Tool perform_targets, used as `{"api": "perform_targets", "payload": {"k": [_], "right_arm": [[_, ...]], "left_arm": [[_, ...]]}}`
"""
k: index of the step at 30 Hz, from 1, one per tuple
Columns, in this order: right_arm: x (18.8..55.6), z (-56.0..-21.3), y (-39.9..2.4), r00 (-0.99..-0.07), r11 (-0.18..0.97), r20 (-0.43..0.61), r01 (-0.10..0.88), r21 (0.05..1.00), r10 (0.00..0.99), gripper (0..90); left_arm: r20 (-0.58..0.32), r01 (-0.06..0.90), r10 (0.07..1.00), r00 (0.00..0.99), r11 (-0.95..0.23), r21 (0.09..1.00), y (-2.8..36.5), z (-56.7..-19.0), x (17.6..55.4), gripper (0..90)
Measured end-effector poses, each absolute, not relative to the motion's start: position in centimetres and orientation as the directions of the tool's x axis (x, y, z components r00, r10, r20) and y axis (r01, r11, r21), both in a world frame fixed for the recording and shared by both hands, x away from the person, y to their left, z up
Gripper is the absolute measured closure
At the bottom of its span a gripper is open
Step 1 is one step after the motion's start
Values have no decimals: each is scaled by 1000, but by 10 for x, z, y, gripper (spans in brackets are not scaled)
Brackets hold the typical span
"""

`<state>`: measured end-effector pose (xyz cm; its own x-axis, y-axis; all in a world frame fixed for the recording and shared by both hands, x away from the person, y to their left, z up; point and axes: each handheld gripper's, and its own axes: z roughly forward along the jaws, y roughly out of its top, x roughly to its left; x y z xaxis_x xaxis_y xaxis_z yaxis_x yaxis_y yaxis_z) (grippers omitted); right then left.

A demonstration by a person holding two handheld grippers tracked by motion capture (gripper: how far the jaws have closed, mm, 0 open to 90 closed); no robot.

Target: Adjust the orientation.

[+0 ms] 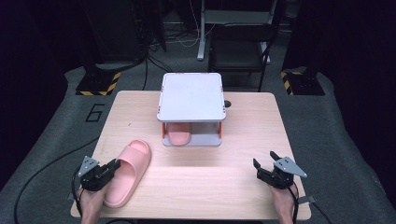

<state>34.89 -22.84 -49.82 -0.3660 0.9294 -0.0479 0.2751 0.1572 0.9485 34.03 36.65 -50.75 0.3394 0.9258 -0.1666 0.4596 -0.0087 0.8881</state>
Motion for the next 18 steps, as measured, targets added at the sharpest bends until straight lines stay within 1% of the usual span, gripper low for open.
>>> {"api": "perform_targets", "payload": {"k": [2, 5, 8, 9, 10, 11, 13, 14, 15, 16, 18], "right_arm": [[349, -498, -229, -373, 156, -40, 286, 946, 927, 244], [349, -498, -229, -374, 160, -47, 276, 948, 926, 244], [348, -497, -229, -365, 167, -55, 282, 945, 929, 244], [349, -498, -230, -372, 162, -50, 275, 948, 927, 244], [349, -498, -230, -374, 164, -51, 277, 947, 926, 244], [349, -498, -231, -371, 159, -47, 279, 947, 927, 243], [349, -497, -232, -374, 164, -54, 268, 949, 926, 241], [348, -497, -232, -370, 154, -43, 277, 948, 928, 238], [348, -496, -232, -366, 148, -39, 274, 950, 930, 229], [348, -496, -232, -362, 145, -38, 273, 951, 931, 223], [348, -496, -233, -357, 128, -25, 265, 956, 934, 198]], "left_arm": [[-170, 464, 921, 351, -13, 886, 353, -506, 343, 791], [-172, 462, 917, 361, -15, 887, 339, -506, 348, 790], [-163, 469, 915, 370, -32, 882, 332, -507, 350, 784], [-163, 468, 915, 369, -32, 883, 332, -507, 350, 766], [-165, 466, 913, 374, -30, 884, 333, -507, 350, 738], [-162, 456, 912, 376, -30, 890, 335, -507, 349, 691], [-143, 443, 914, 380, -44, 896, 338, -506, 347, 573], [-123, 416, 915, 385, -53, 908, 341, -505, 345, 520], [-115, 411, 915, 387, -59, 910, 342, -504, 344, 461], [-106, 388, 914, 391, -59, 920, 345, -502, 343, 441], [-99, 362, 913, 397, -57, 930, 350, -500, 340, 365]]}}
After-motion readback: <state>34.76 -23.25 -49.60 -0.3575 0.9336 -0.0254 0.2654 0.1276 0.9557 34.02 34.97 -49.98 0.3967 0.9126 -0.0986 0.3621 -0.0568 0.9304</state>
